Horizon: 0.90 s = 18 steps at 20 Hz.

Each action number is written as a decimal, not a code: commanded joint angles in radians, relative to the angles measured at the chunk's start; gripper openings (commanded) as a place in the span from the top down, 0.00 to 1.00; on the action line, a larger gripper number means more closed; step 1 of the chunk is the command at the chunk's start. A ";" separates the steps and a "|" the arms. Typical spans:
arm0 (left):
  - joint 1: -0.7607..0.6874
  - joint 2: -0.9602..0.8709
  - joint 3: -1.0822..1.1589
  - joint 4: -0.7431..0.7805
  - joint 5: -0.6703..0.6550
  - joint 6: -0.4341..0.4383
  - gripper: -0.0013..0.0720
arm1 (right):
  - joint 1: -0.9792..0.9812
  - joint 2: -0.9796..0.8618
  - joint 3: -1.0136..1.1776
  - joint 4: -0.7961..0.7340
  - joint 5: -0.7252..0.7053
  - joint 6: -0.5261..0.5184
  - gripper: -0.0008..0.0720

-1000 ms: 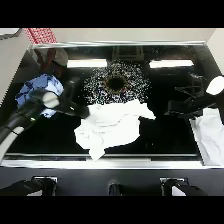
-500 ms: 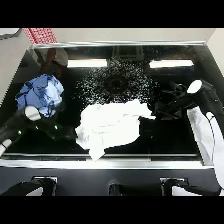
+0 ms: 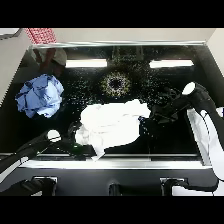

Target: Fold the shirts.

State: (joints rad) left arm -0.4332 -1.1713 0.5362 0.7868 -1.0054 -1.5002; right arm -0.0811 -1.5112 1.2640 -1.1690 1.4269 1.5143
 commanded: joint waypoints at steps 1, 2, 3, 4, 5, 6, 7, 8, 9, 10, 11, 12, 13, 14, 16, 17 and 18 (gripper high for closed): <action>-0.041 -0.057 -0.017 -0.064 0.098 -0.010 0.18 | 0.000 -0.003 0.000 0.002 0.006 -0.004 0.05; -0.046 -0.065 -0.017 -0.080 0.122 -0.011 0.33 | 0.000 -0.003 0.000 0.002 -0.001 -0.004 0.05; -0.047 -0.066 -0.017 -0.089 0.146 -0.020 0.51 | 0.000 -0.003 0.000 0.002 -0.013 -0.002 0.05; -0.048 -0.066 -0.016 -0.093 0.163 -0.044 0.66 | 0.000 -0.003 0.000 0.004 -0.034 0.001 0.05; -0.048 -0.066 -0.012 -0.093 0.166 -0.055 0.85 | 0.000 -0.003 0.000 0.004 -0.064 0.000 0.04; -0.048 -0.063 -0.008 -0.092 0.166 -0.051 0.94 | 0.000 -0.008 -0.001 -0.006 -0.100 0.001 0.03; -0.048 -0.059 -0.005 -0.092 0.164 -0.045 0.94 | 0.000 -0.020 0.000 -0.025 -0.139 0.027 0.03; -0.048 -0.053 -0.001 -0.090 0.158 -0.043 0.94 | 0.000 -0.036 0.000 -0.043 -0.172 0.064 0.03; -0.048 -0.045 0.000 -0.089 0.158 -0.043 0.94 | 0.000 -0.055 0.000 -0.042 -0.195 0.080 0.03; -0.048 -0.031 0.000 -0.088 0.158 -0.043 0.94 | 0.000 -0.077 0.000 -0.033 -0.217 0.079 0.03; -0.048 -0.016 0.000 -0.088 0.158 -0.044 0.94 | 0.000 -0.097 0.000 -0.016 -0.241 0.075 0.04; -0.048 0.000 0.000 -0.088 0.158 -0.044 0.94 | 0.000 -0.112 0.000 0.001 -0.267 0.073 0.04; -0.048 0.012 0.000 -0.088 0.158 -0.044 0.94 | 0.000 -0.126 0.000 0.030 -0.299 0.058 0.04; -0.048 0.023 0.000 -0.088 0.158 -0.043 0.94 | 0.000 -0.135 0.000 0.063 -0.327 0.047 0.04; -0.048 0.038 0.000 -0.088 0.159 -0.044 0.94 | 0.001 -0.156 0.000 0.151 -0.365 0.028 0.05; -0.048 0.042 0.000 -0.088 0.160 -0.044 0.94 | 0.005 -0.168 0.000 0.182 -0.374 0.026 0.05; -0.048 0.043 0.000 -0.088 0.161 -0.044 0.94 | 0.013 -0.179 0.000 0.192 -0.384 0.026 0.08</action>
State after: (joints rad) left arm -0.4808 -1.1446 0.5354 0.7010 -0.8455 -1.5440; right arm -0.0772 -1.6581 1.2640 -1.0645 1.1046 1.5543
